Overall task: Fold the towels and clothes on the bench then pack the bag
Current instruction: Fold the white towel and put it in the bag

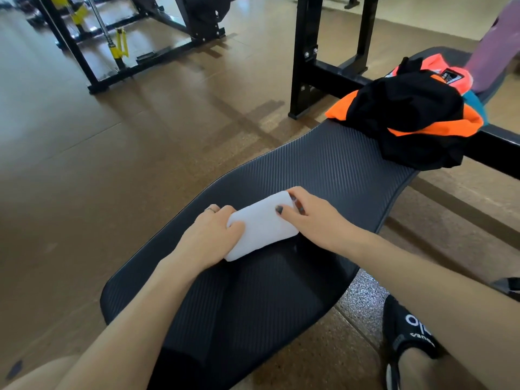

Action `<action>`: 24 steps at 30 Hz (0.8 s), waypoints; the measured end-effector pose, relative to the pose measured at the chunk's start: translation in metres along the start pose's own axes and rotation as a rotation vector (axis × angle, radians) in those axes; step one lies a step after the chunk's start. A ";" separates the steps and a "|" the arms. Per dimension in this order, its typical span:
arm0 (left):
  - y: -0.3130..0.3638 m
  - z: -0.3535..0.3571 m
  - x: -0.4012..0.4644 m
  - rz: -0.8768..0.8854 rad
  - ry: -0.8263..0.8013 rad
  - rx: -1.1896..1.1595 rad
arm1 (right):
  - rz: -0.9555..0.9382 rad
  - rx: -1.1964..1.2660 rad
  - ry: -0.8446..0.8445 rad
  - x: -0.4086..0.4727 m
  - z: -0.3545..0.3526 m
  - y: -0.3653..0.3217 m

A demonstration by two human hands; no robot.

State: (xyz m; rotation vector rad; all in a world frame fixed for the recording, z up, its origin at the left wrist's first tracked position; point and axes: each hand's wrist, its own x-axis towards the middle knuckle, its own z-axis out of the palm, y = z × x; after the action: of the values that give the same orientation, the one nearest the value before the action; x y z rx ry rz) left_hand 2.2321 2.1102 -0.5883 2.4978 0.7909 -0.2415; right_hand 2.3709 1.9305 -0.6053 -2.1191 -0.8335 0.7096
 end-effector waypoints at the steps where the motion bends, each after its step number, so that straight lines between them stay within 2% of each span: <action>1: 0.000 0.000 0.002 -0.014 0.000 0.010 | 0.014 -0.007 0.012 0.002 0.002 -0.001; 5: 0.001 -0.004 0.003 -0.040 -0.080 0.061 | 0.072 0.018 -0.008 0.005 0.003 -0.002; 10: 0.010 0.000 -0.014 -0.085 -0.257 -0.038 | 0.083 0.069 -0.059 -0.013 -0.002 -0.001; 14: 0.019 0.007 -0.036 -0.004 -0.346 -0.169 | 0.104 0.058 -0.072 -0.044 0.000 0.002; 19: 0.040 0.016 -0.077 0.156 -0.244 -0.136 | 0.120 0.005 -0.049 -0.107 -0.010 0.002; 21: 0.053 0.011 -0.092 0.214 -0.226 -0.113 | 0.062 -0.075 -0.038 -0.132 -0.028 -0.005; 24: 0.088 -0.002 -0.114 0.391 -0.157 -0.011 | -0.039 -0.208 -0.062 -0.170 -0.068 -0.031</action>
State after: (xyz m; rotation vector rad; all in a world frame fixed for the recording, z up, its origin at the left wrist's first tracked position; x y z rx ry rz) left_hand 2.1900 1.9938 -0.5153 2.5225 0.2312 -0.2876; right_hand 2.2996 1.7916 -0.5045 -2.2670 -1.0177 0.6970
